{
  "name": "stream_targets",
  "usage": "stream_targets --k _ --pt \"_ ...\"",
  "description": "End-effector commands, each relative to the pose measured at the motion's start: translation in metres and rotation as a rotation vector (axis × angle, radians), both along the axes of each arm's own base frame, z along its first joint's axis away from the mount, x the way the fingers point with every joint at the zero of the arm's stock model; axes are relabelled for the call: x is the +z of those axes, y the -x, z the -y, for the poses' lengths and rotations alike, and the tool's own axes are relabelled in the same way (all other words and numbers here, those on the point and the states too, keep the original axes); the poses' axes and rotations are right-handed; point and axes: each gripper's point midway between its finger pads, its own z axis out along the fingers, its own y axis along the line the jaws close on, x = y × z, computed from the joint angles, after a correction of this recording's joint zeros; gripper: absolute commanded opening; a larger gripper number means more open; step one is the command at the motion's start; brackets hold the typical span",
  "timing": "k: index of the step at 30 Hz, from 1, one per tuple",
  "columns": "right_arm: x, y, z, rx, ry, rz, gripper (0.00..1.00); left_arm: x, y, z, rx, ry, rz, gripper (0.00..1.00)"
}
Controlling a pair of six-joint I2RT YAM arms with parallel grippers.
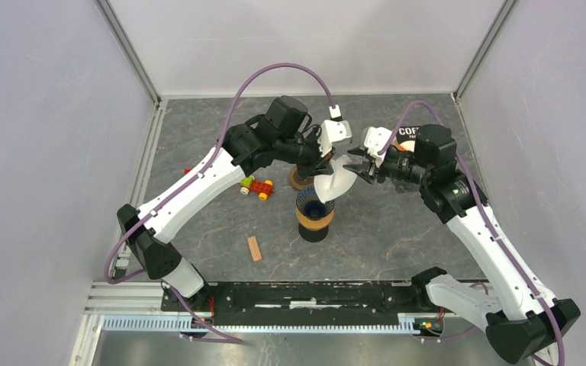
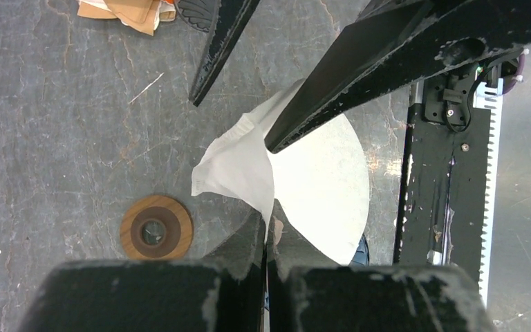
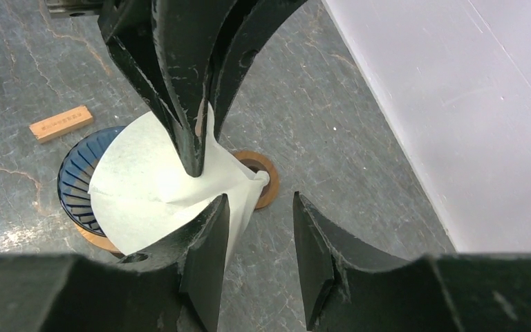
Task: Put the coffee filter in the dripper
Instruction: Pick up the coffee filter from the coffee filter holder.
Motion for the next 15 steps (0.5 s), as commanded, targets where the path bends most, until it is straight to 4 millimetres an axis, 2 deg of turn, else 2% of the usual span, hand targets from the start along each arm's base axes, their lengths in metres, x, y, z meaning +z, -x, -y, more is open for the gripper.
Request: stream_targets --k 1,5,15 --pt "0.025 0.005 0.001 0.019 -0.019 0.065 0.46 0.006 0.008 -0.002 -0.054 0.007 0.033 0.02" --pt "0.026 0.015 -0.007 0.087 -0.036 0.05 0.47 0.004 0.009 -0.002 -0.058 -0.002 0.029 0.02" --pt "0.019 0.014 -0.01 0.096 -0.045 0.025 0.47 0.004 0.01 0.001 -0.068 -0.001 0.029 0.02"
